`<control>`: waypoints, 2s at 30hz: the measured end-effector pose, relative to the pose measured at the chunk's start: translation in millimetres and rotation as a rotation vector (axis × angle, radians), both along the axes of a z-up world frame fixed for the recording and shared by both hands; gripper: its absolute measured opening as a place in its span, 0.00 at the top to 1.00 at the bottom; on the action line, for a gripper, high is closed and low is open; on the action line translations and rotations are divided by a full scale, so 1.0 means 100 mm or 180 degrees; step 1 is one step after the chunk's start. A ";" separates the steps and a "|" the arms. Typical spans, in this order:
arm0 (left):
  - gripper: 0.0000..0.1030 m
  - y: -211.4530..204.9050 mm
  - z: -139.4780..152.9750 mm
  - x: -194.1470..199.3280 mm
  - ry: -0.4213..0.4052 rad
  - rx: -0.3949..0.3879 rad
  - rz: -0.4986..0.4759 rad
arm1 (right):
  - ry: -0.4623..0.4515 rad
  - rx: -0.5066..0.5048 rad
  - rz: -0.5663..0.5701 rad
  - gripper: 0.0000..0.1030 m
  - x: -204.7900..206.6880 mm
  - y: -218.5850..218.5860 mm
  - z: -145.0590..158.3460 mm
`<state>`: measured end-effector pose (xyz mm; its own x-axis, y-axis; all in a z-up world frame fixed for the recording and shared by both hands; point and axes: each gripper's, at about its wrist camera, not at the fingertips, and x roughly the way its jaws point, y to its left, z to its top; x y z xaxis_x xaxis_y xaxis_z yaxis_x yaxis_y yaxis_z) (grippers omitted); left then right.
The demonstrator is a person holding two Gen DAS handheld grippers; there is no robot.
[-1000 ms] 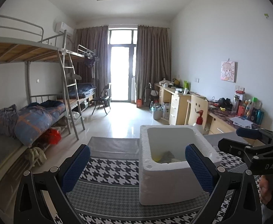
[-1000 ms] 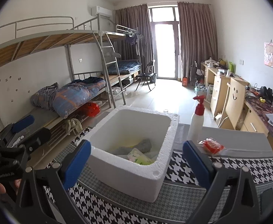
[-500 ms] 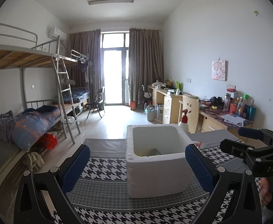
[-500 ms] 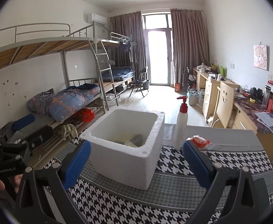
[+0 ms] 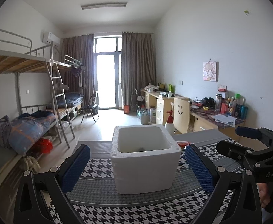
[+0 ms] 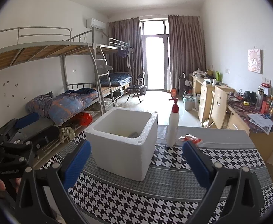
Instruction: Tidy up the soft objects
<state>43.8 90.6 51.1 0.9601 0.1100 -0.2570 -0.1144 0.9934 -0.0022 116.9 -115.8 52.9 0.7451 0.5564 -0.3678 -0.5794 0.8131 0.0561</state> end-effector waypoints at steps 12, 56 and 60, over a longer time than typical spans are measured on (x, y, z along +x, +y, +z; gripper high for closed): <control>0.01 -0.07 -0.06 -0.14 -0.0151 -0.0020 0.0089 | -0.0079 0.0079 -0.0068 0.03 -0.14 -0.16 -0.08; 0.01 -0.14 -0.57 -0.17 -0.0118 -0.0092 0.0122 | -0.0259 0.0299 -0.0252 0.03 -0.42 -0.42 -0.71; 0.01 -0.13 -0.58 -0.17 -0.0106 -0.0101 0.0112 | -0.0297 0.0289 -0.0286 0.03 -0.47 -0.42 -0.74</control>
<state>27.3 77.1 -6.6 0.9639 0.1360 -0.2287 -0.1485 0.9882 -0.0382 69.4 -157.5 -20.9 0.8219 0.5138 -0.2459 -0.5108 0.8559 0.0811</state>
